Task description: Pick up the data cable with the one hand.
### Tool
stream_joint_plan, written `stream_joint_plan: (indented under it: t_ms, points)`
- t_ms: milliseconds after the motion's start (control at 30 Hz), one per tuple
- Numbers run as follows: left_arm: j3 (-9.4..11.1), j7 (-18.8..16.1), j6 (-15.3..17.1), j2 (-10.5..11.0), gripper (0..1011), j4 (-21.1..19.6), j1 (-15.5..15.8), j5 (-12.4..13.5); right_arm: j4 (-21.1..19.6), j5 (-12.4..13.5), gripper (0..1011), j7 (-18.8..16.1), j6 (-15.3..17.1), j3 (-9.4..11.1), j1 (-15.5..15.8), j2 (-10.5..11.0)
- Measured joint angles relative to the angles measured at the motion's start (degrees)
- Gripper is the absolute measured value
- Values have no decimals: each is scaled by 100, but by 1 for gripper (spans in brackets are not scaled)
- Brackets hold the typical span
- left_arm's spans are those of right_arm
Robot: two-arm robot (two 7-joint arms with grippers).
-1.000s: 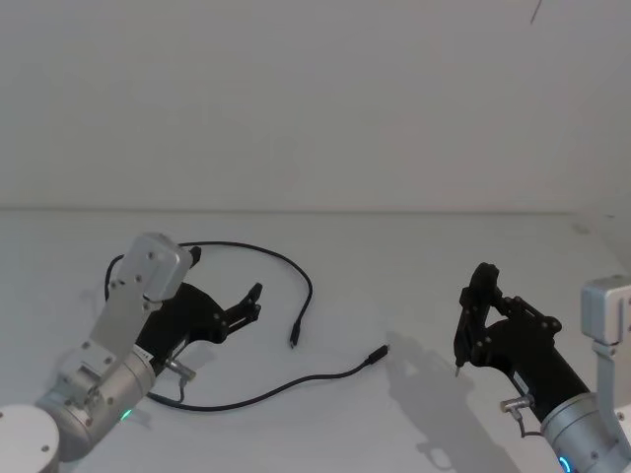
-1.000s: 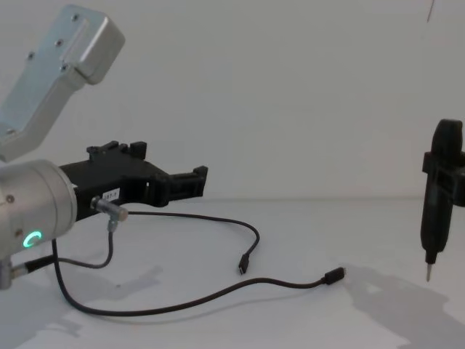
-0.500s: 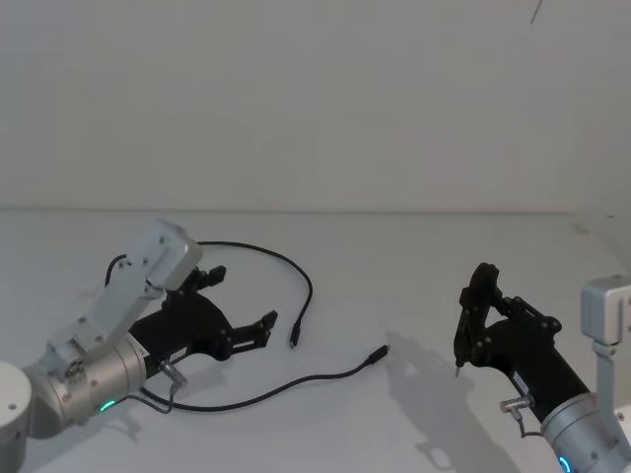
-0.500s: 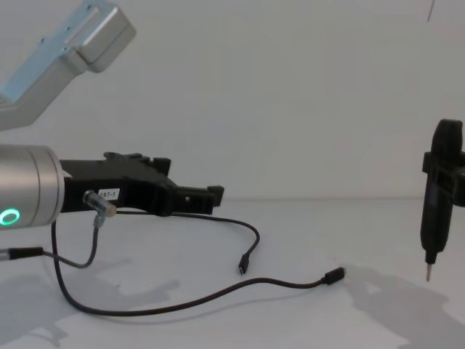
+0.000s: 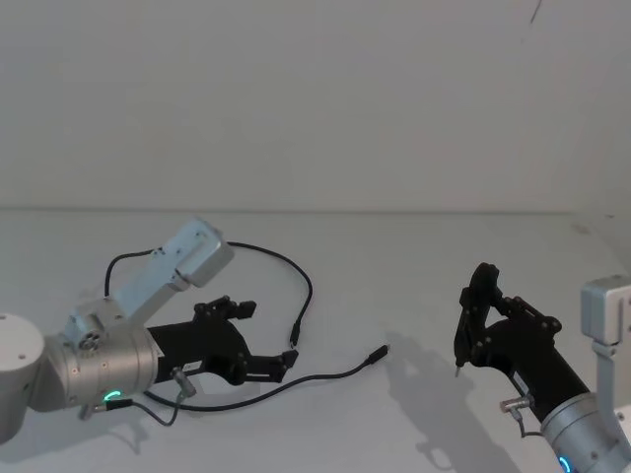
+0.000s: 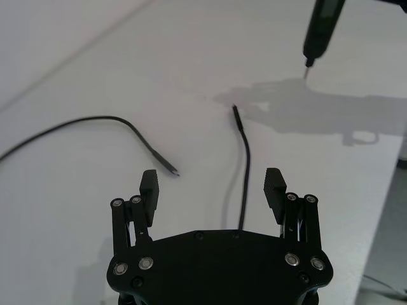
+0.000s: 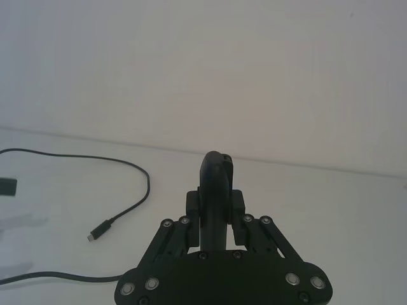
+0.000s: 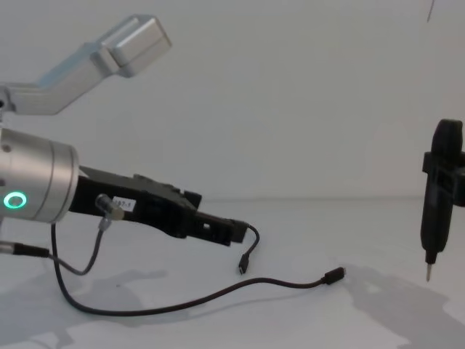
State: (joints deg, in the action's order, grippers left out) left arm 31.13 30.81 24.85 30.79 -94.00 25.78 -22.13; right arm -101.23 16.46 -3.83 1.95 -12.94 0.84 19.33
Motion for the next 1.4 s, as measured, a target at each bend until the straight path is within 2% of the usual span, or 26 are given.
stream_joint_plan:
  t_ms: [267, 667, 1000, 1400]
  points:
    - [293, 217, 359, -109, 1001, 259, 340, -5, 0, 0, 279, 0, 0, 0, 0, 0]
    - [627, 285, 643, -386, 1001, 708, 683, 64, 0, 0, 279, 0, 0, 0, 0, 0]
    - [790, 250, 847, -626, 1001, 1077, 876, 67, 0, 0, 279, 0, 0, 0, 0, 0]
    - [932, 196, 1091, -796, 989, 1324, 1014, 33, 0, 0, 279, 0, 0, 0, 0, 0]
